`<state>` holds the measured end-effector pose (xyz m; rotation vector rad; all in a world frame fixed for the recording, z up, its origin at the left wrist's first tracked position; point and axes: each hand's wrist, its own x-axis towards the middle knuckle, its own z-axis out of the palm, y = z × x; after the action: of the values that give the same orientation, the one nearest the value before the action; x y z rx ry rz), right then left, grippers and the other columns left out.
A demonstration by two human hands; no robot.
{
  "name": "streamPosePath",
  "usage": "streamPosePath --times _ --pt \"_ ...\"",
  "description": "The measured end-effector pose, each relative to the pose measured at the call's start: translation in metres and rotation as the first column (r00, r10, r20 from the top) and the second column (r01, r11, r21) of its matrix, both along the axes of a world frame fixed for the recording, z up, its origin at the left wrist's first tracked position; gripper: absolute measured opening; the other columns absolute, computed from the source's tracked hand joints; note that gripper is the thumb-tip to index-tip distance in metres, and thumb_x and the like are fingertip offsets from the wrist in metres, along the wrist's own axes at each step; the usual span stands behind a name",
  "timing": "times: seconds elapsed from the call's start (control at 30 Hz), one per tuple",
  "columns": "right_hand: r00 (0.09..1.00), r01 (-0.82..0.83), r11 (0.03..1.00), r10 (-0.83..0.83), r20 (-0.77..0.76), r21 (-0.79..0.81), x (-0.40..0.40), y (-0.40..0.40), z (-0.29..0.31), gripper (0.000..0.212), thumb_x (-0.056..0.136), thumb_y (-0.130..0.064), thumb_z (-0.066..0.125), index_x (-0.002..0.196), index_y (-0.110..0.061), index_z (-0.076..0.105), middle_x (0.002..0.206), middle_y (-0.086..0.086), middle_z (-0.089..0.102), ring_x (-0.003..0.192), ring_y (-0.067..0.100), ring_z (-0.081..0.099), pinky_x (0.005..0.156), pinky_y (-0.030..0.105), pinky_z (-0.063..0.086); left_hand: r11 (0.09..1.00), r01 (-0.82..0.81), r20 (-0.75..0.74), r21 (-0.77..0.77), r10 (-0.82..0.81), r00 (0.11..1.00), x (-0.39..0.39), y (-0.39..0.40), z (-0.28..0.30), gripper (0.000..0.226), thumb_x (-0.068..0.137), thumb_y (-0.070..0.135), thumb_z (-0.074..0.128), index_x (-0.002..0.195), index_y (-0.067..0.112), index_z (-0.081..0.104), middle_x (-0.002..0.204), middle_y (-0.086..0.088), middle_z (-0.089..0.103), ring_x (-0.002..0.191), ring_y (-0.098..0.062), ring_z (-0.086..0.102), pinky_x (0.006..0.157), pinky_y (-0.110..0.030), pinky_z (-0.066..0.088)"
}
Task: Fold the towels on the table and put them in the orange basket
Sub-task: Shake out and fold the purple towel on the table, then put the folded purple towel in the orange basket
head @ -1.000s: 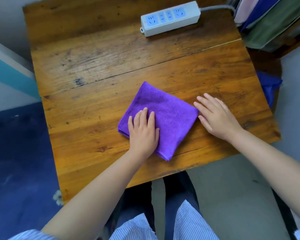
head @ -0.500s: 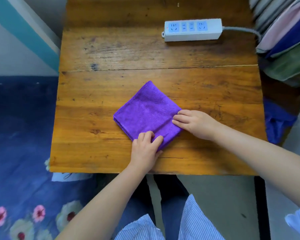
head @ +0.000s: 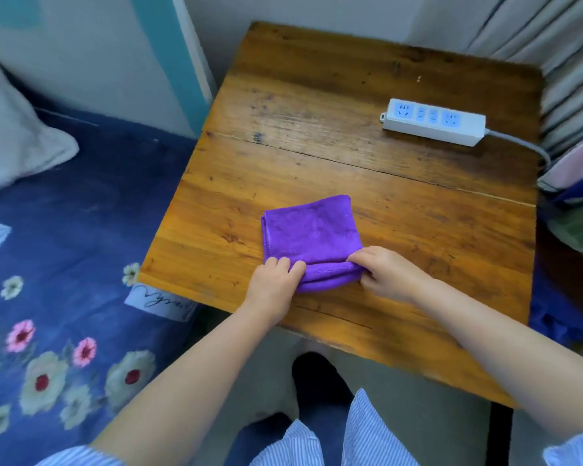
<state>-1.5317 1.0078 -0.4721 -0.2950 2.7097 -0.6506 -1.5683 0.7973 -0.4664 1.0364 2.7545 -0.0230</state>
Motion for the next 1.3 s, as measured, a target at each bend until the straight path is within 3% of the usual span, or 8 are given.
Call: streamPosePath --times 0.17,0.33,0.53,0.67,0.77,1.0,1.1,1.3 --pt "0.982 -0.086 0.985 0.058 -0.182 -0.151 -0.005 -0.070 0.035 0.025 0.063 0.018 0.058 0.087 0.013 0.063 0.079 0.026 0.064 0.073 0.036 0.064 0.067 0.032 0.046 0.971 -0.202 0.111 0.130 0.188 0.976 0.016 -0.083 0.027 0.040 0.044 -0.011 0.075 0.082 -0.003 0.067 0.066 -0.018 0.061 0.055 -0.034 0.061 0.039 -0.030 0.048" --pt "0.922 -0.265 0.948 0.197 -0.334 -0.174 -0.004 -0.179 0.073 0.029 0.056 0.021 0.060 0.084 0.014 0.063 0.079 0.027 0.066 0.072 0.037 0.066 0.066 0.038 0.052 0.809 -0.536 0.133 0.241 0.519 0.844 0.068 -0.198 0.049 0.046 0.082 0.001 0.048 0.128 0.007 0.048 0.125 -0.013 0.048 0.111 -0.029 0.048 0.084 -0.042 0.046" --pt "0.889 -0.391 0.891 0.301 -0.345 -0.230 0.039 -0.324 0.101 0.037 0.058 0.014 0.068 0.094 0.009 0.063 0.092 0.024 0.065 0.086 0.036 0.063 0.074 0.026 0.042 0.429 -0.797 0.213 0.426 0.808 0.549 0.164 -0.324 0.097 0.047 0.082 -0.005 0.043 0.129 0.004 0.044 0.131 -0.012 0.046 0.120 -0.029 0.043 0.097 -0.032 0.033" --pt "0.818 -0.531 0.812 0.416 -0.397 -0.241 0.089 -0.438 0.117 0.033 0.072 0.006 0.066 0.105 0.006 0.061 0.107 0.022 0.062 0.100 0.037 0.056 0.083 0.030 0.040 0.167 -0.845 0.193 0.507 0.934 0.300 0.252 -0.413 0.129 0.042 0.082 -0.002 0.047 0.124 0.002 0.047 0.126 -0.015 0.050 0.115 -0.030 0.048 0.088 -0.026 0.032" --pt "0.813 -0.543 0.793 0.414 -0.410 -0.276 0.108 -0.490 0.132 0.032 0.072 0.009 0.064 0.104 0.008 0.061 0.105 0.023 0.062 0.097 0.036 0.059 0.078 0.027 0.037 0.074 -0.841 0.175 0.536 0.965 0.196 0.285 -0.450 0.146 0.040 0.082 -0.001 0.048 0.122 0.003 0.049 0.123 -0.013 0.054 0.111 -0.028 0.050 0.082 -0.023 0.031" --pt "0.695 -0.706 0.643 0.547 -0.467 -0.297 0.141 -0.607 0.173 0.031 0.074 0.003 0.065 0.105 0.006 0.061 0.100 0.022 0.063 0.097 0.034 0.059 0.075 0.025 0.032 0.169 -0.866 -0.091 0.471 0.986 0.143 0.367 -0.531 0.183 0.046 0.085 0.000 0.043 0.125 0.020 0.053 0.130 -0.007 0.045 0.106 -0.028 0.053 0.077 -0.034 0.044" --pt "0.634 -0.763 0.580 0.587 -0.503 -0.284 0.144 -0.660 0.193 0.032 0.078 -0.001 0.063 0.109 0.006 0.059 0.105 0.022 0.063 0.101 0.033 0.057 0.078 0.025 0.031 0.206 -0.827 -0.161 0.522 0.977 0.142 0.380 -0.565 0.199 0.035 0.077 -0.014 0.049 0.107 -0.002 0.062 0.117 -0.027 0.050 0.097 -0.038 0.058 0.079 -0.043 0.051" --pt "0.598 -0.800 0.497 0.618 -0.511 -0.335 0.121 -0.767 0.213 0.026 0.078 0.000 0.062 0.103 0.006 0.061 0.099 0.023 0.064 0.094 0.034 0.058 0.070 0.023 0.031 0.092 -0.825 -0.114 0.557 0.993 0.033 0.363 -0.658 0.209 0.020 0.085 0.001 0.058 0.103 -0.007 0.060 0.116 -0.022 0.048 0.102 -0.029 0.055 0.090 -0.021 0.036"
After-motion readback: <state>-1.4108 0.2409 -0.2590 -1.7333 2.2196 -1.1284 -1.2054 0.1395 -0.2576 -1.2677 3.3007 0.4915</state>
